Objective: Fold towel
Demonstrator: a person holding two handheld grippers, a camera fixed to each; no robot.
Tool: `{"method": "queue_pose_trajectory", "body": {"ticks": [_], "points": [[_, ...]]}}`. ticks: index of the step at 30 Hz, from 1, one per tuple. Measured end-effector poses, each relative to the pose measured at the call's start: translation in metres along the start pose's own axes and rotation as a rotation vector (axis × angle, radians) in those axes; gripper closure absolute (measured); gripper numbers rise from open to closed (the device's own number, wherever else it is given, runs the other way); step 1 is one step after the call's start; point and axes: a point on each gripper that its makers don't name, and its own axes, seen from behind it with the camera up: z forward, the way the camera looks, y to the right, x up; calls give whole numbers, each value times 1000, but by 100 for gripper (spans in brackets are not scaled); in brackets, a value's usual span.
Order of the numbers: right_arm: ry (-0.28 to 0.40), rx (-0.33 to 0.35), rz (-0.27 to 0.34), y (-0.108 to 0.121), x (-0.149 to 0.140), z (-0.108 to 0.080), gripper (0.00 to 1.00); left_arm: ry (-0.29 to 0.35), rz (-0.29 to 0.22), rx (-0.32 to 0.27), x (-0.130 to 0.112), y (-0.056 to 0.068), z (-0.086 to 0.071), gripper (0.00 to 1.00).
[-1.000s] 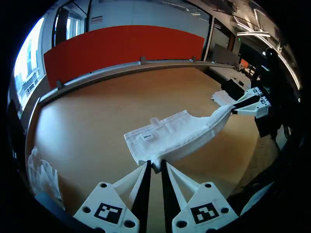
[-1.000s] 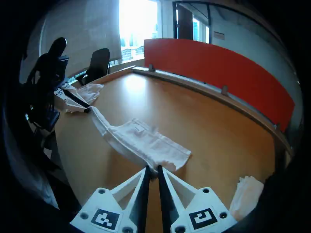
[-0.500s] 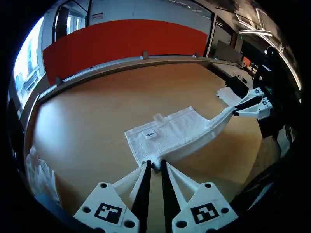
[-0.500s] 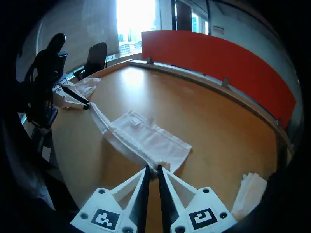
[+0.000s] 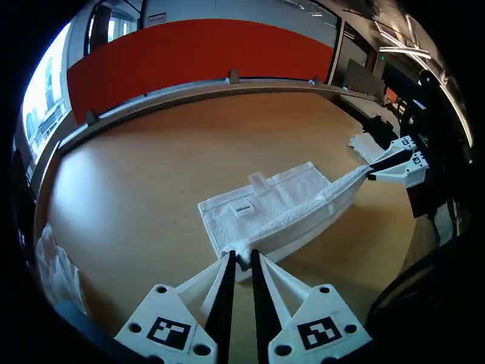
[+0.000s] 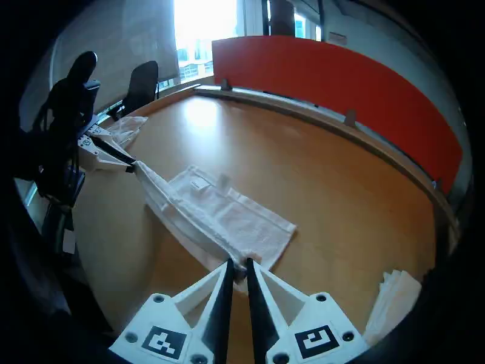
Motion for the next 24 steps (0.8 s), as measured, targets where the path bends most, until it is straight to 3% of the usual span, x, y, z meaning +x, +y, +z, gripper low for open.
{"method": "queue_pose_trajectory", "body": {"ticks": [11,24], "points": [[-25,8,1,10,-3,17,85,-17,-12,9,-2,-9,21,82],[-67,9,37,25,-14,41,85,-33,13,15,-3,-19,52,82]]}}
